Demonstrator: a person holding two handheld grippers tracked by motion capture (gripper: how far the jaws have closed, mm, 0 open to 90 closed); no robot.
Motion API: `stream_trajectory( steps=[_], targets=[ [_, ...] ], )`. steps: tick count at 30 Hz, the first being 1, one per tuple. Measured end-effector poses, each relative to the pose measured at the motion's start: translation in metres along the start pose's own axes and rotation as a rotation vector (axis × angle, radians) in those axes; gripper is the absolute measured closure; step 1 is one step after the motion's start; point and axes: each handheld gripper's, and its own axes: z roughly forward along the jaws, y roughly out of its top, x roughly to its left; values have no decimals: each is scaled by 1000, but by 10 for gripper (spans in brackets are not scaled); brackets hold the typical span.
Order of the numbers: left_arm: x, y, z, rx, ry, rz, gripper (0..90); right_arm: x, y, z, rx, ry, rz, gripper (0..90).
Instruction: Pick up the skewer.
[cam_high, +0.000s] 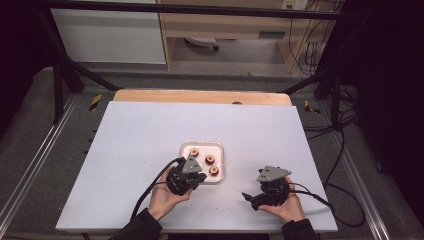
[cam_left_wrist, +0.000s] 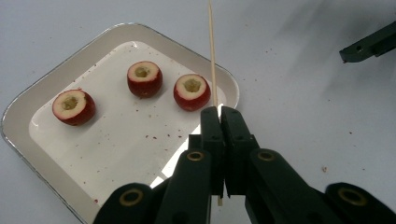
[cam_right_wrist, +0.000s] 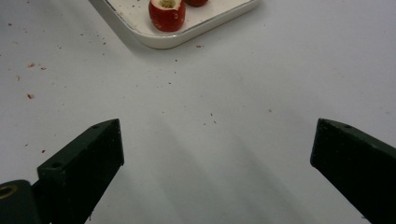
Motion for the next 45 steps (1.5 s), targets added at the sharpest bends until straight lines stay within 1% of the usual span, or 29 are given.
stream_trajectory(
  steps=[1, 2, 3, 4, 5, 6, 8, 10, 11, 14, 16, 17, 18, 19, 22, 23, 24, 25, 29, 32, 33, 34, 36, 38, 39, 41, 43, 45],
  targets=[
    [-1, 0, 0, 8, -6, 8, 886, 3, 3, 0, 6, -7, -37, 41],
    [-4, 2, 2, 21, -11, 23, 886, 5, 5, 0, 10, -17, -59, 44],
    [-4, 2, 2, 21, -11, 23, 886, 6, 7, 0, 12, -23, -78, 48],
    [-6, 3, 4, 28, -16, 35, 886, 8, 8, 0, 12, -28, -92, 52],
    [-6, 3, 4, 28, -16, 35, 886, 10, 10, 0, 15, -31, -112, 55],
    [-8, 4, 5, 37, -21, 46, 886, 11, 11, 0, 16, -35, -121, 60],
    [-9, 5, 6, 40, -24, 46, 886, 13, 13, 0, 23, -43, -156, 65],
    [-12, 9, 9, 52, -31, 67, 887, 14, 15, 2, 25, -53, -197, 77],
    [-12, 9, 9, 52, -31, 67, 886, 15, 17, 2, 30, -56, -213, 80],
    [-16, 14, 12, 69, -39, 91, 887, 19, 20, 3, 36, -71, -274, 102],
    [-17, 15, 12, 71, -43, 96, 887, 20, 22, 4, 41, -80, -309, 113],
    [-18, 17, 12, 72, -48, 101, 887, 21, 23, 4, 39, -81, -321, 125],
    [-19, 18, 13, 74, -50, 106, 887, 21, 23, 4, 39, -81, -321, 125],
    [-20, 19, 13, 78, -50, 112, 887, 23, 26, 4, 38, -80, -349, 143],
    [-22, 24, 16, 90, -62, 125, 887, 25, 29, 6, 23, -74, -400, 178],
    [-23, 25, 18, 95, -66, 125, 886, 26, 30, 6, 19, -72, -411, 192],
    [-23, 25, 18, 95, -66, 125, 887, 26, 30, 6, 19, -72, -411, 192],
    [-23, 26, 18, 98, -71, 128, 887, 27, 32, 7, 18, -66, -451, 221],
    [-27, 30, 22, 108, -82, 141, 886, 30, 34, 9, 28, -58, -507, 281],
    [-28, 33, 23, 115, -89, 141, 886, 30, 34, 10, 27, -44, -571, 338],
    [-28, 33, 23, 115, -89, 141, 887, 30, 34, 10, 27, -44, -571, 338],
    [-28, 33, 24, 117, -92, 143, 887, 31, 34, 11, 29, -46, -605, 374],
    [-30, 35, 26, 122, -96, 147, 887, 32, 34, 13, 37, -55, -655, 408],
    [-32, 38, 29, 123, -103, 144, 887, 32, 35, 14, 43, -54, -687, 439],
    [-32, 38, 29, 128, -106, 149, 887, 33, 35, 14, 45, -44, -696, 456],
    [-33, 39, 30, 131, -108, 151, 887, 33, 35, 16, 62, -40, -720, 489],
    [-34, 41, 32, 142, -115, 163, 887, 35, 35, 17, 83, -39, -737, 528],
    [-35, 41, 33, 147, -117, 166, 887, 34, 35, 19, 94, -39, -786, 568]
  ],
)
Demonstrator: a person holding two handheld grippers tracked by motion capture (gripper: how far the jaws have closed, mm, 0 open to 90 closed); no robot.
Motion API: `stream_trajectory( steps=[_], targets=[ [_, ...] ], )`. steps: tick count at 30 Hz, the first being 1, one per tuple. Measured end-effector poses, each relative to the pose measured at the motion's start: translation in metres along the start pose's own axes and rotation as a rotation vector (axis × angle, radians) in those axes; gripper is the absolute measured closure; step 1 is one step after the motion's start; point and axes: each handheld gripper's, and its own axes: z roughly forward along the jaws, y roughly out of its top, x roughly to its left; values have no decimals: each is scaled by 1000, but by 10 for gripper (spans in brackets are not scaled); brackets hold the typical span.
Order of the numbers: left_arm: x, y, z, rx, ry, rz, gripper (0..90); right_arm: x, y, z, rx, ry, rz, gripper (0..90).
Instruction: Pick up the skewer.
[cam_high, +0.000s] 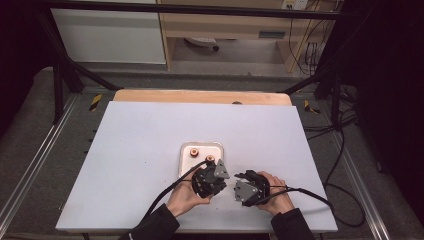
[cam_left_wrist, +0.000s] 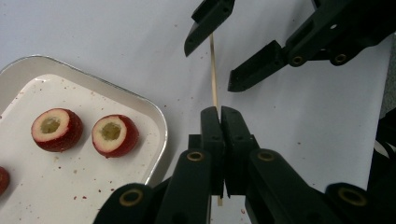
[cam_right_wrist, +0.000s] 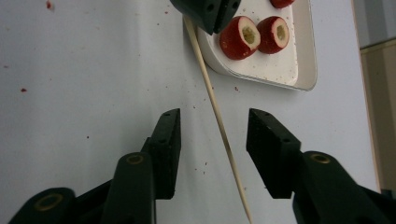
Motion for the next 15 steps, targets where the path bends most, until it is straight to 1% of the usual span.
stream_trajectory(
  steps=[2, 3, 4, 5, 6, 8, 15],
  targets=[
    [0, 0, 2, 1, -14, 7, 887, 0, 0, 1, 3, 4, -34, 611],
    [0, 0, 2, 1, -14, 7, 886, 0, 0, 1, 3, 4, -34, 611],
    [0, 1, 2, 8, -17, 15, 887, 1, 1, 2, 8, 12, -63, 650],
    [0, 1, 3, 10, -18, 15, 887, 2, 0, 2, 12, 19, -72, 668],
    [0, 1, 3, 10, -18, 15, 887, 2, 0, 3, 11, 13, -89, 687],
    [0, 0, 4, 23, -24, 21, 886, 2, -1, 3, 28, 15, -113, 719],
    [0, 0, 3, 27, -30, 35, 887, 2, -2, 2, 47, -1, -161, 794]
  ],
)
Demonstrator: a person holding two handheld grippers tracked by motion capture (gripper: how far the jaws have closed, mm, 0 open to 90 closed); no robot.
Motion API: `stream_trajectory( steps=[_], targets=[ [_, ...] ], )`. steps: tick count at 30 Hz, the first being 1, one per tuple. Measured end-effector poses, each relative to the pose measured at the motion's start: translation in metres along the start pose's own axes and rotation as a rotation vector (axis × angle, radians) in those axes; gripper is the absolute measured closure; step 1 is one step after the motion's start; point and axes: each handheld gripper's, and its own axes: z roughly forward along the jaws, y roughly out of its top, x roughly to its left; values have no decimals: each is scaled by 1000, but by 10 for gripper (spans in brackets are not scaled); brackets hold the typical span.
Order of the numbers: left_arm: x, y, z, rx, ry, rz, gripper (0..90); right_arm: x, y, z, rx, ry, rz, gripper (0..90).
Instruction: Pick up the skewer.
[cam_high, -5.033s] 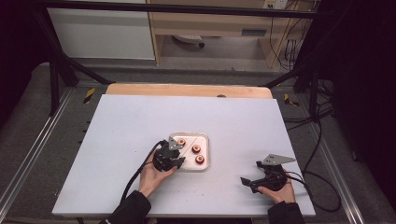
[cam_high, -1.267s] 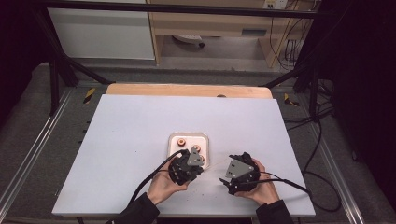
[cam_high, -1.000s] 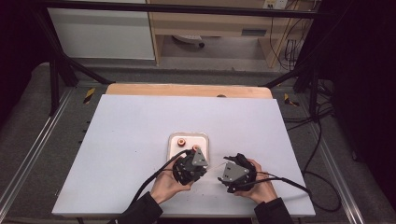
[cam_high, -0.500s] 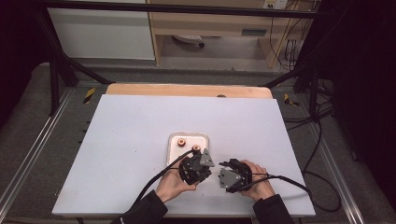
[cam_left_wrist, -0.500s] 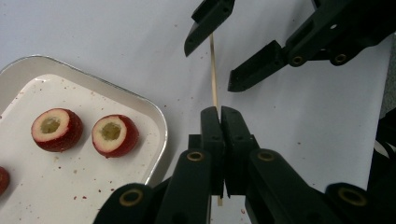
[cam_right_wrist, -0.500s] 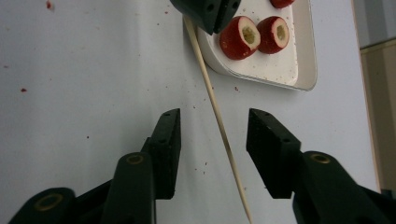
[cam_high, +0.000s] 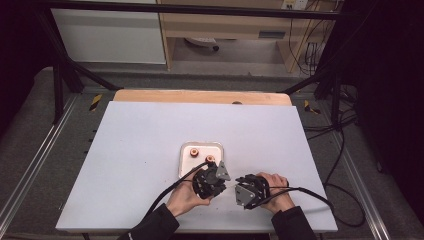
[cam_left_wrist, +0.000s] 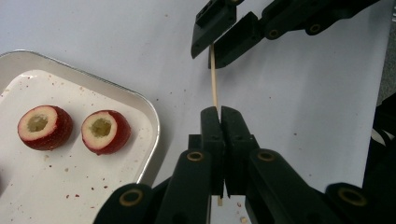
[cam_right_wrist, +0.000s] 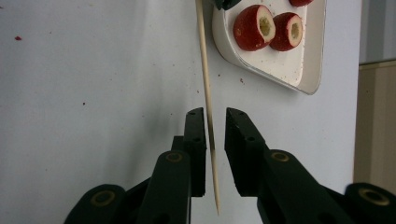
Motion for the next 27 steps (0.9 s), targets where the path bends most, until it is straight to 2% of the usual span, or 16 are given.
stream_trajectory(
  steps=[4, 10, 16, 18, 19, 22, 24, 25, 26, 27],
  targets=[
    [0, 0, 0, 1, -2, 1, 887, 0, -1, 1, 3, 7, -36, 836],
    [1, 0, -1, 5, -2, 0, 886, 2, 0, 1, 17, -6, -84, 886],
    [3, -1, 0, 13, -13, 1, 882, 3, 0, -1, 29, -3, -100, 892],
    [5, 0, -2, 43, -25, -12, 876, 3, 1, -1, 31, -12, -117, 892],
    [6, 0, -3, 51, -16, -18, 857, 3, 2, -2, 40, -17, -124, 892],
    [9, 0, -4, 75, -22, -25, 820, 2, 4, -3, 68, -33, -150, 892],
    [10, 2, -4, 115, -15, -26, 801, 1, 6, -3, 86, -43, -170, 892],
    [12, 4, -2, 135, -19, -41, 800, 0, 7, -3, 90, -49, -196, 892],
    [13, 5, -2, 146, -10, -38, 797, 1, 9, -3, 104, -54, -191, 892],
    [14, 7, 0, 157, -13, -43, 800, -1, 10, -3, 108, -57, -212, 892]
  ],
)
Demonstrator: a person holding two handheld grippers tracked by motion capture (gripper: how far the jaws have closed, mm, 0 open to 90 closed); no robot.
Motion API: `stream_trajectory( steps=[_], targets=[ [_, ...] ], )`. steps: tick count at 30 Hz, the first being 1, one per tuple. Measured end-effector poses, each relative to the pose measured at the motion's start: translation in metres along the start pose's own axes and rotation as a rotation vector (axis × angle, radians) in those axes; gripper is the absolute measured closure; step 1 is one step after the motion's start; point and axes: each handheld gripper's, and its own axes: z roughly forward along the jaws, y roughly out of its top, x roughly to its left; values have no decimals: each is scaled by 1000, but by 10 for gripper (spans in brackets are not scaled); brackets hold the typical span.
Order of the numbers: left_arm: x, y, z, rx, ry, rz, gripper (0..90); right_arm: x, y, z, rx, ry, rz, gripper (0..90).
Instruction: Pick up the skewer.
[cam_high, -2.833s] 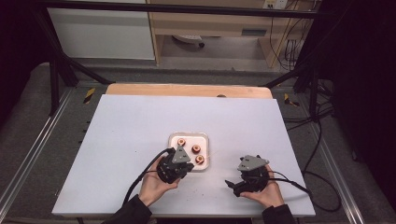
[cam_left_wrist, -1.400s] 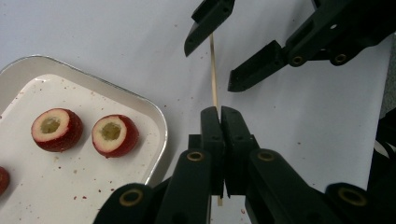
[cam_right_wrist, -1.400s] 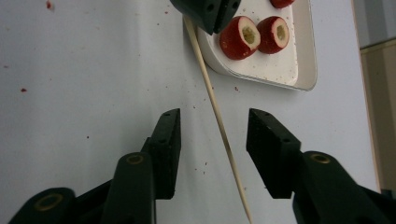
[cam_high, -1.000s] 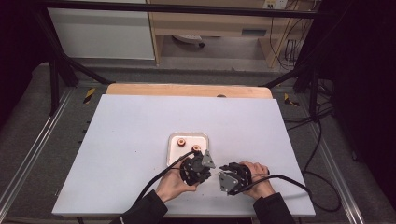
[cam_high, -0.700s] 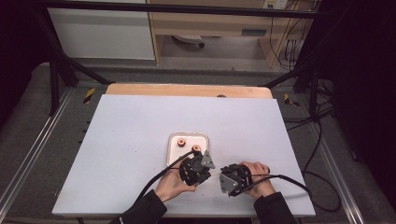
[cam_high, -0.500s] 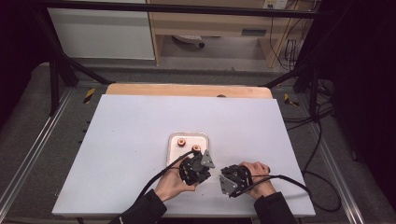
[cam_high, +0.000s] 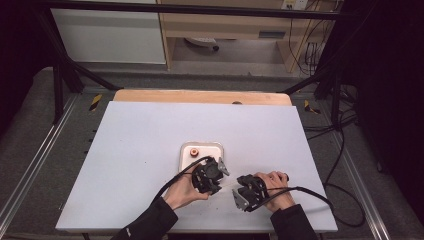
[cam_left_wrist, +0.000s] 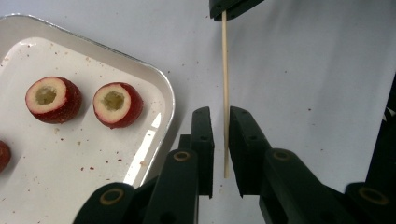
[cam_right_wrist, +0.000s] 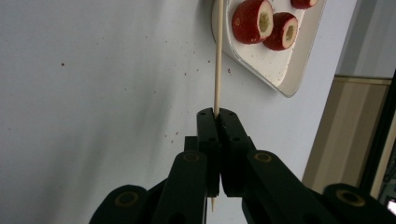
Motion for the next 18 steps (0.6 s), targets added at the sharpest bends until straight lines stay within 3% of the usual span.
stream_trajectory(
  steps=[8, 16, 18],
  targets=[
    [2, 11, 9, 78, -11, -9, 874, -3, 7, 1, 23, -30, -86, 892],
    [-1, 17, 16, 121, -9, 1, 874, -3, 9, -2, 25, -44, -94, 892],
    [-1, 17, 17, 127, -8, 0, 878, -3, 10, -3, 14, -53, -117, 892]
  ],
)
